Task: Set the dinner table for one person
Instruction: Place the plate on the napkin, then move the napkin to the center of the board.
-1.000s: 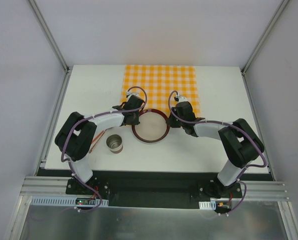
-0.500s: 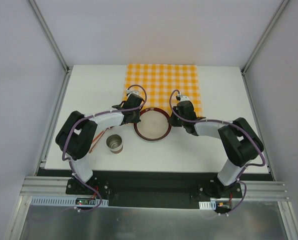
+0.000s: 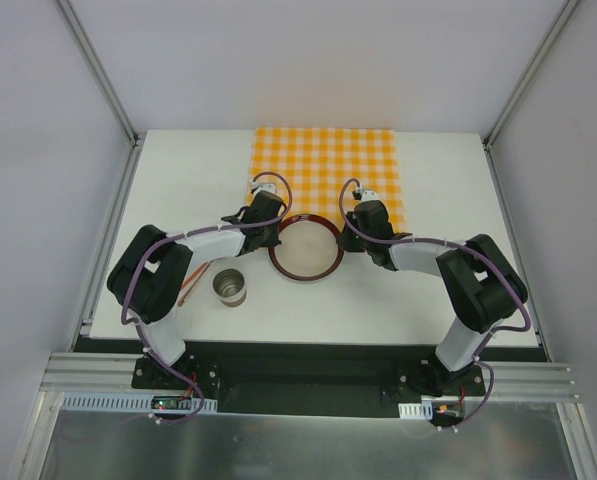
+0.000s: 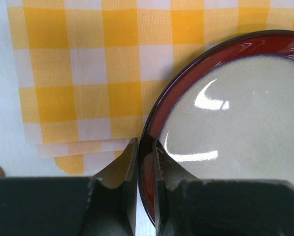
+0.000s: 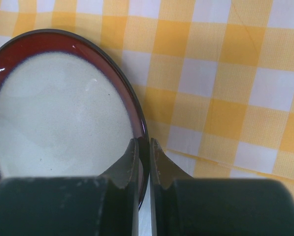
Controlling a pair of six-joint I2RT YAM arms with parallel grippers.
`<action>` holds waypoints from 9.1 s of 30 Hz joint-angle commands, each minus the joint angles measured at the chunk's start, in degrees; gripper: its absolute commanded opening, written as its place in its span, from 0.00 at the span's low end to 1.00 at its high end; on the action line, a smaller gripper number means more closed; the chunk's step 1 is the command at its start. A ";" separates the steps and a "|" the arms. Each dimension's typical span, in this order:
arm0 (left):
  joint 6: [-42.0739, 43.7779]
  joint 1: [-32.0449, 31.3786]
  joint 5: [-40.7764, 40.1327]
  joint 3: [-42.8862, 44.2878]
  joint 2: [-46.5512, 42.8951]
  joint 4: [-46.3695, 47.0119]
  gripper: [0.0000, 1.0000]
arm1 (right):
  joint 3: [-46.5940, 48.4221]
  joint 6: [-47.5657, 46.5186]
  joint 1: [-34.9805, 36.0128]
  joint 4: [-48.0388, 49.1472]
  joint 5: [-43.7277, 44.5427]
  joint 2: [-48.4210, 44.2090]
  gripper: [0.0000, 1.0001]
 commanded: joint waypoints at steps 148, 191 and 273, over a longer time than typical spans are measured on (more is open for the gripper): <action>8.27 5.94 4.23 21.05 9.85 -13.98 0.75 | 25.50 -2.68 -19.20 -22.66 -8.44 10.42 0.00; 1.68 5.68 8.72 4.80 1.08 -15.39 0.00 | -2.08 8.92 -19.29 -12.29 -9.40 -4.17 0.00; -9.05 -4.08 -2.27 -11.47 -20.46 -21.81 0.40 | 1.94 6.46 -6.72 -25.73 3.51 -14.89 0.35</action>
